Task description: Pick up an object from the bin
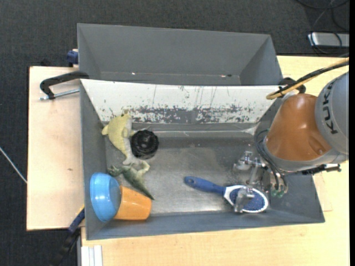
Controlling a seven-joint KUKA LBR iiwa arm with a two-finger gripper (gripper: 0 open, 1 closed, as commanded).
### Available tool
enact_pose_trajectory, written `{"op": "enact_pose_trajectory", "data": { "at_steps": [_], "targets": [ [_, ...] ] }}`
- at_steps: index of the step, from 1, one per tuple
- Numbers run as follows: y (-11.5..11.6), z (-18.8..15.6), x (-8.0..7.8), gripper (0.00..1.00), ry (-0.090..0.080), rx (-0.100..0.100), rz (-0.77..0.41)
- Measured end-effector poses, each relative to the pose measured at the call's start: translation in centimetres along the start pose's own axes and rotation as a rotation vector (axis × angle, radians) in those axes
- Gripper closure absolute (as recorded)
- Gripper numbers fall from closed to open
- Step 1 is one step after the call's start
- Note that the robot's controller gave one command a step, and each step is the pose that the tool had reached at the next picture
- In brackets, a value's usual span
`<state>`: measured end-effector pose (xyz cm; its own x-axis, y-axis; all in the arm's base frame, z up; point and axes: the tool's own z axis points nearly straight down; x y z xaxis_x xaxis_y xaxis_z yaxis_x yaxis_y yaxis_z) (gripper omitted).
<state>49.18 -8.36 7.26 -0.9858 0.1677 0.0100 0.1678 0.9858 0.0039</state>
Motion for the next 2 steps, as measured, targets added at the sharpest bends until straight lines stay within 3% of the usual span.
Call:
{"op": "enact_pose_trajectory", "data": {
  "at_steps": [1,2],
  "targets": [
    [3.0,-2.9,0.4,0.0,-0.017,0.002,-0.048],
    [-0.3,-2.8,-0.3,0.0,-0.015,0.003,0.173]
  ]
}}
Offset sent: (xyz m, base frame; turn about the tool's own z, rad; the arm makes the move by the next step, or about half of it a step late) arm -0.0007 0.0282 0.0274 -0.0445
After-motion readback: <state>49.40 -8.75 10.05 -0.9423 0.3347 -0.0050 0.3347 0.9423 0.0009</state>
